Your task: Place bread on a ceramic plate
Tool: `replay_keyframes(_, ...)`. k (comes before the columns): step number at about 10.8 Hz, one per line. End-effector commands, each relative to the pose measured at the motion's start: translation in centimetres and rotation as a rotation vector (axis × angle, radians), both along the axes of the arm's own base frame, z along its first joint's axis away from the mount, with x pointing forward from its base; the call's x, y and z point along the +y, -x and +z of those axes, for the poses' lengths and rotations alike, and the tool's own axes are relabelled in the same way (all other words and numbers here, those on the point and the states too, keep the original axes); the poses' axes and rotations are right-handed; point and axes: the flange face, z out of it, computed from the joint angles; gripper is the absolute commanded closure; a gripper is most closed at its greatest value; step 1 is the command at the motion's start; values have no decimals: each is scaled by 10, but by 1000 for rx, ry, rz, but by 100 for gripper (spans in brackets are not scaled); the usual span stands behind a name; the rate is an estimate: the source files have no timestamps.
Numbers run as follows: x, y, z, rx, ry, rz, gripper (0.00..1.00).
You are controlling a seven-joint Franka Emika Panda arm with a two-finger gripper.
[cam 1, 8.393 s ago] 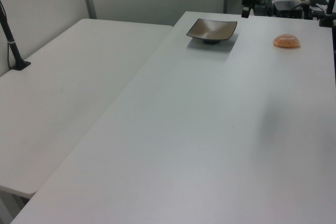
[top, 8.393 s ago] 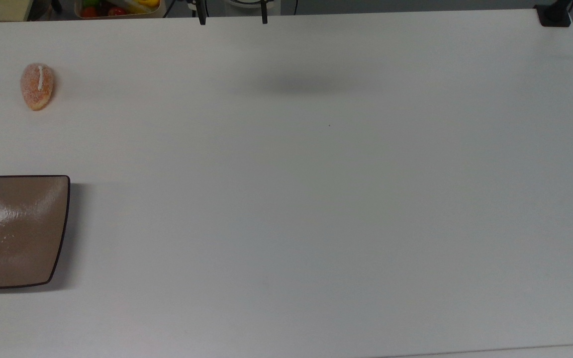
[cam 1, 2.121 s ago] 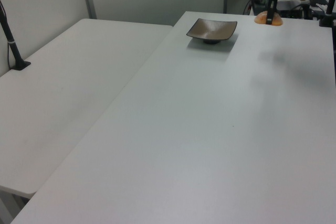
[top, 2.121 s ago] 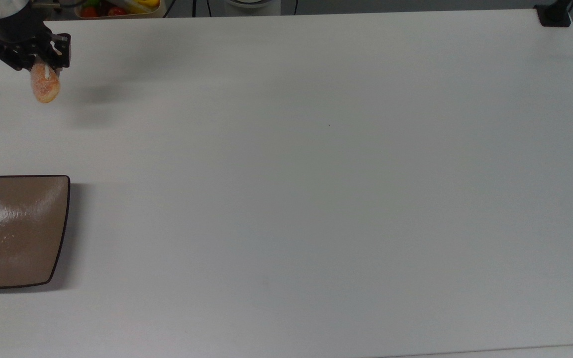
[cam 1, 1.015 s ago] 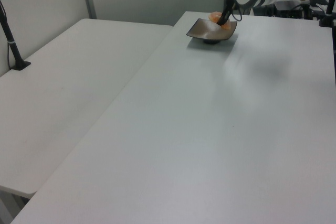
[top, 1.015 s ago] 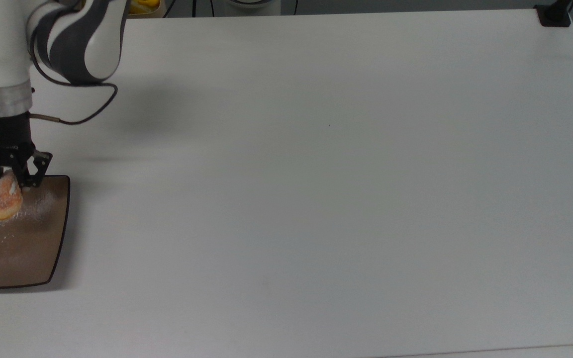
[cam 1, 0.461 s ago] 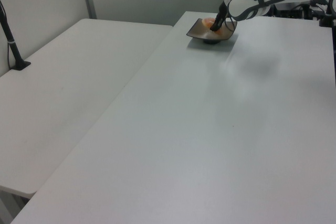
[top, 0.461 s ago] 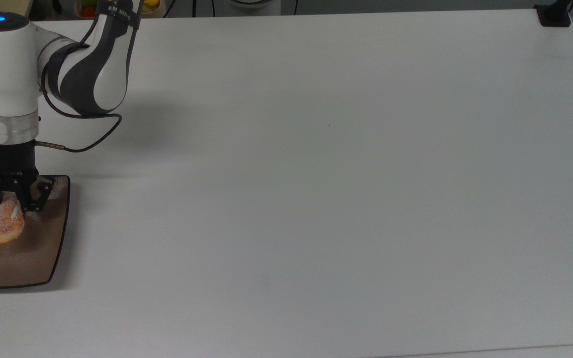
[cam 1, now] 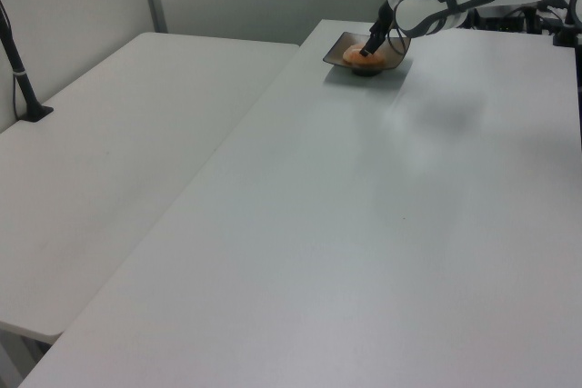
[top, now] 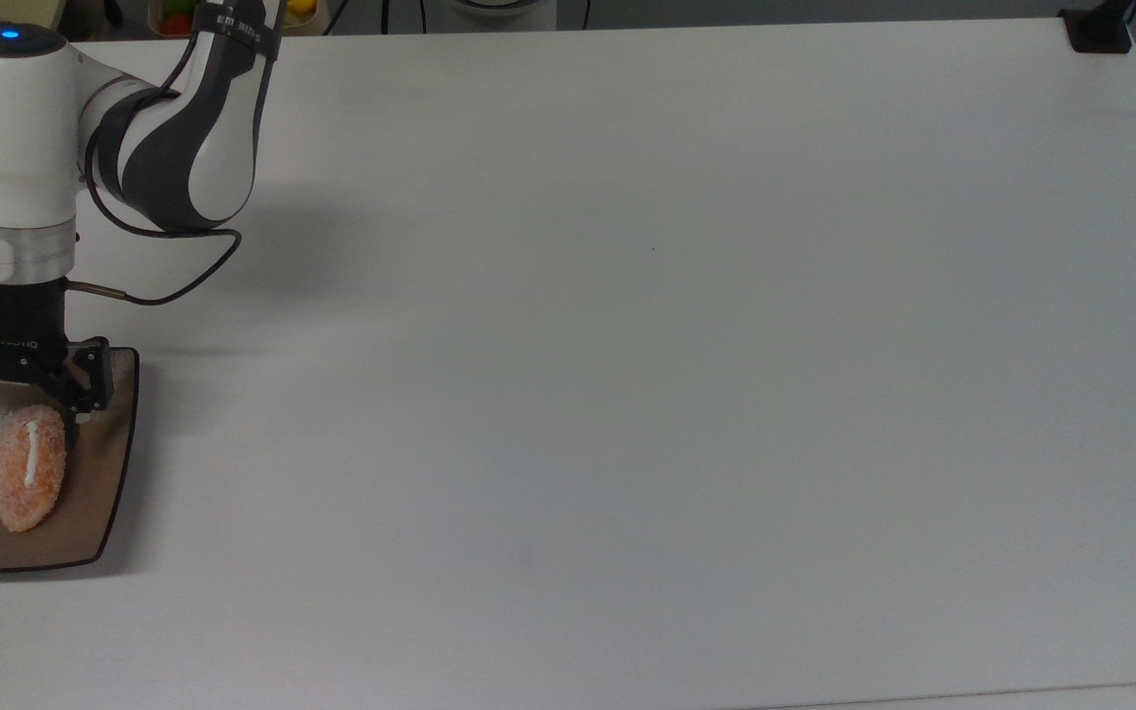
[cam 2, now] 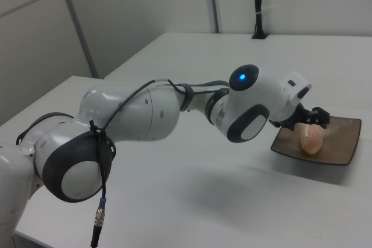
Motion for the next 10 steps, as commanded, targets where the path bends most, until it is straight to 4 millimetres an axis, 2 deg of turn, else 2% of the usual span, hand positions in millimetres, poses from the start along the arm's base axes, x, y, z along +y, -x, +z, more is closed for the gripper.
replay_keyframes(1, 4, 2, 15, -33, -8, 2, 0)
replay_keyframes(2, 9, 4, 21, -37, -14, 6, 0)
replay_keyframes(3, 19, 8, 41, -47, -20, 10, 0)
replay_keyframes(5, 30, 28, 72, -52, -62, -20, 0)
replay_keyframes(8, 48, 65, 147, 60, -175, -14, 0)
replay_keyframes(10, 65, 98, 200, 193, -276, -25, 0)
